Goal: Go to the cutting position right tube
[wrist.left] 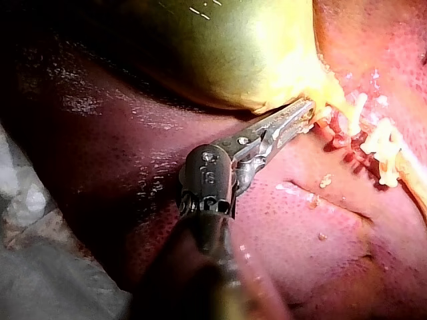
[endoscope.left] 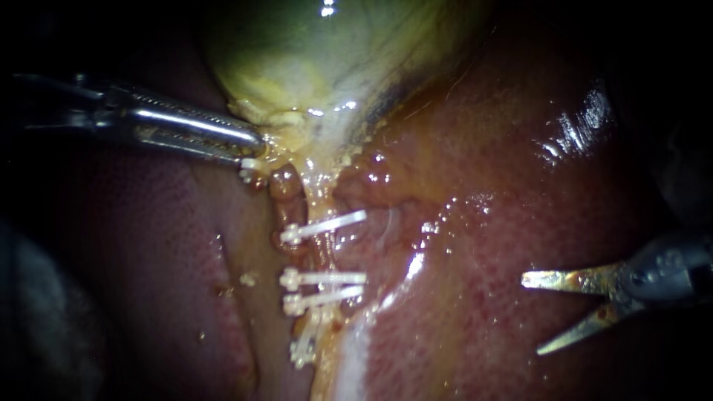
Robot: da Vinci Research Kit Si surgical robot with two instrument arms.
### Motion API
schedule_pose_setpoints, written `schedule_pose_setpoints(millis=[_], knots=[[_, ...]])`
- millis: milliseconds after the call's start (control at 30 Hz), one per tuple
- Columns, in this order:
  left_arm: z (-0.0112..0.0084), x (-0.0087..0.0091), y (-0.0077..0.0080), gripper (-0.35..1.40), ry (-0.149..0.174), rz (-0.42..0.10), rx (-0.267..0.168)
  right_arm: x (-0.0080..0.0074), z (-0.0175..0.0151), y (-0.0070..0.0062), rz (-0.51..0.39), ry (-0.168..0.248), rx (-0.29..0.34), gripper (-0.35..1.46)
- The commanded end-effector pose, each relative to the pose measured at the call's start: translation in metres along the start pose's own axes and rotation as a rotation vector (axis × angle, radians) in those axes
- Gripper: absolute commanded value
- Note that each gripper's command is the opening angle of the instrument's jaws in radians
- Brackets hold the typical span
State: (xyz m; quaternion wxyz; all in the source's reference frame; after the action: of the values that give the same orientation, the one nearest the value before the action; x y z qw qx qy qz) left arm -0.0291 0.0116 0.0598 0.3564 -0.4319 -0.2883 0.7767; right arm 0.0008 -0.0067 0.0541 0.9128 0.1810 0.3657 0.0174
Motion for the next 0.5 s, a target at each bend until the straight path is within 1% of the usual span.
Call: schedule_pose_setpoints(millis=[33,133,200,400,500], knots=[[-0.0001,0.0000,0.0000,-0.35,0.000,0.000,-0.001,0.0000,0.0000,0.0000,0.000,0.000,0.000,1.43],[-0.0009,0.0003,0.0000,-0.35,-0.002,-0.001,-0.007,0.0000,0.0000,0.0000,0.000,0.000,0.000,1.43],[-0.0021,0.0008,-0.0001,-0.35,-0.004,-0.003,-0.013,0.0000,0.0000,0.0000,0.000,0.000,0.000,1.43],[-0.0065,0.0027,-0.0003,-0.35,0.012,-0.017,0.018,-0.0001,-0.0001,0.0000,0.000,0.000,0.001,1.43],[-0.0073,0.0031,-0.0004,-0.35,0.016,-0.021,0.027,-0.0001,-0.0001,0.0000,0.000,0.000,0.001,1.43]])
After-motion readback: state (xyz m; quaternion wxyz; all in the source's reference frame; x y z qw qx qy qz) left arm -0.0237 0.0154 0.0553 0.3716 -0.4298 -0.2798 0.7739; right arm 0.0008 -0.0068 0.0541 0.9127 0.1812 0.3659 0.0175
